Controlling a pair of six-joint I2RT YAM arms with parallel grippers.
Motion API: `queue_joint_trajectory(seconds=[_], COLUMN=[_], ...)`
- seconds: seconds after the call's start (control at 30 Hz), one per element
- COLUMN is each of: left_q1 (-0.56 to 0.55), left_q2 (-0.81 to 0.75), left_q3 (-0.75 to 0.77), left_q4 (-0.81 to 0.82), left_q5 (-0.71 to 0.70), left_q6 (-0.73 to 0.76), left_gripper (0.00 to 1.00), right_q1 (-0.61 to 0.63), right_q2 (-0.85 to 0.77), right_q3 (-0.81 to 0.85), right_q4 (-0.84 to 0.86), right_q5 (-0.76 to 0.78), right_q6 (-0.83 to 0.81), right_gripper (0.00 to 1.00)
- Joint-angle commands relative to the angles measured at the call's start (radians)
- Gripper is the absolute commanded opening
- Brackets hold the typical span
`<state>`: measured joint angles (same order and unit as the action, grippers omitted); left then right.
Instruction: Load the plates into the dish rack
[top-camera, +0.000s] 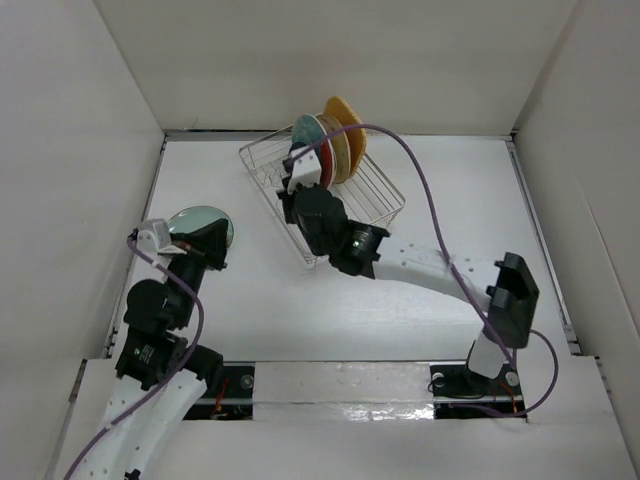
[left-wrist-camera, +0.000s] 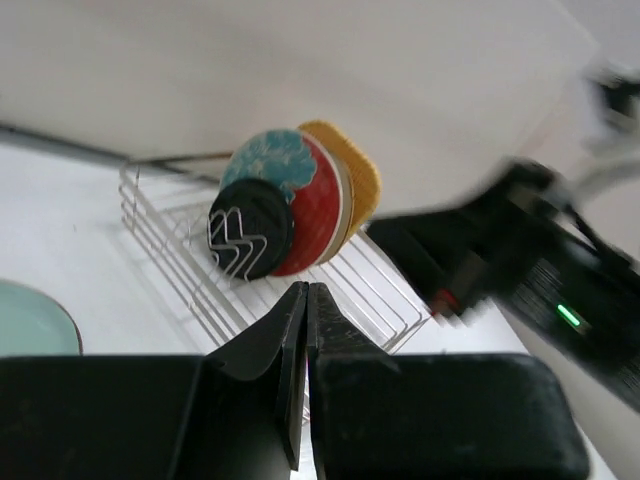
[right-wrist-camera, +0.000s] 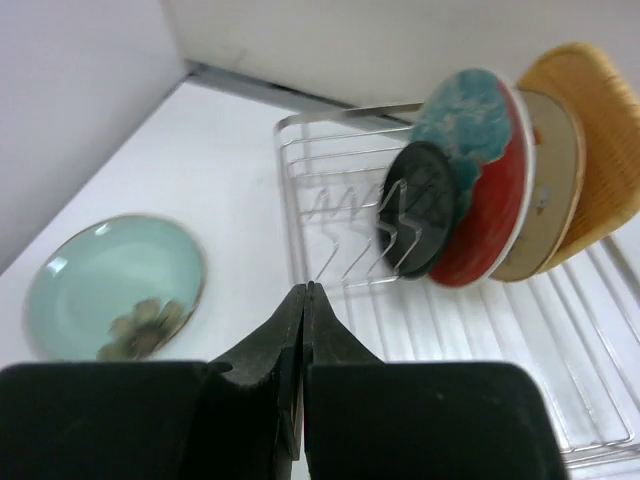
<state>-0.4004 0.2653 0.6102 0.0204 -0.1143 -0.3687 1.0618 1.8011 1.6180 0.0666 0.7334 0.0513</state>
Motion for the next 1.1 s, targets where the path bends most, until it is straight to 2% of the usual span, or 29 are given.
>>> queue_joint_trajectory(seconds=[0.0,0.1,0.13,0.2,0.23,0.27,0.3,0.4,0.43,0.47,0.53,0.6,0.7,0.73,0.87,1.07], left_q1=[-0.006,-0.006,-0.006,0.032,0.111,0.17,0.313,0.573,0.663,0.784,0.807,0.869,1.006,1.018,1.019,1.019], left_q2=[0.138,0.267,0.297,0.38,0.406,0.454,0.474,0.537,0.548,0.561,0.566,0.569,0.615,0.623,0.659,0.826], left_q3=[0.062,0.088,0.097,0.105,0.102,0.099,0.077,0.025,-0.016,-0.035,-0.084,-0.123,-0.196,-0.222,-0.271,-0.306], left_q4=[-0.004,0.012,0.01,-0.01,-0.016,-0.017,-0.013,0.016,0.036,0.035,0.038,0.042,0.065,0.073,0.098,0.252], left_q5=[-0.053,-0.03,-0.065,-0.11,-0.087,-0.049,0.056,0.226,0.346,0.387,0.369,0.37,0.496,0.517,0.458,0.484], left_q6=[-0.163,-0.281,-0.297,-0.321,-0.325,-0.325,-0.335,-0.349,-0.352,-0.36,-0.375,-0.4,-0.415,-0.415,-0.388,-0.457], left_gripper=[0.0,0.0,0.08,0.18,0.3,0.35,0.43,0.5,0.53,0.53,0.56,0.58,0.62,0.64,0.7,0.7], right_q1=[0.032,0.081,0.09,0.09,0.09,0.09,0.09,0.09,0.09,0.09,0.081,0.055,0.009,-0.003,-0.057,-0.117], right_q2=[-0.157,-0.306,-0.343,-0.413,-0.477,-0.508,-0.566,-0.66,-0.687,-0.739,-0.766,-0.856,-0.931,-0.942,-0.967,-0.971], right_q3=[-0.212,-0.392,-0.432,-0.528,-0.556,-0.579,-0.619,-0.674,-0.697,-0.71,-0.74,-0.77,-0.806,-0.813,-0.825,-0.842], right_q4=[0.111,0.128,0.13,0.121,0.118,0.113,0.096,0.049,0.03,0.013,-0.002,-0.027,-0.025,-0.027,-0.034,-0.024], right_q5=[-0.087,-0.118,-0.114,-0.118,-0.123,-0.127,-0.126,-0.152,-0.16,-0.158,-0.158,-0.178,-0.225,-0.241,-0.313,-0.377], right_q6=[0.103,0.15,0.16,0.182,0.188,0.194,0.209,0.219,0.222,0.222,0.219,0.225,0.231,0.235,0.248,0.263], right_gripper=[0.0,0.0,0.02,0.05,0.1,0.14,0.19,0.3,0.36,0.38,0.48,0.49,0.52,0.53,0.53,0.53])
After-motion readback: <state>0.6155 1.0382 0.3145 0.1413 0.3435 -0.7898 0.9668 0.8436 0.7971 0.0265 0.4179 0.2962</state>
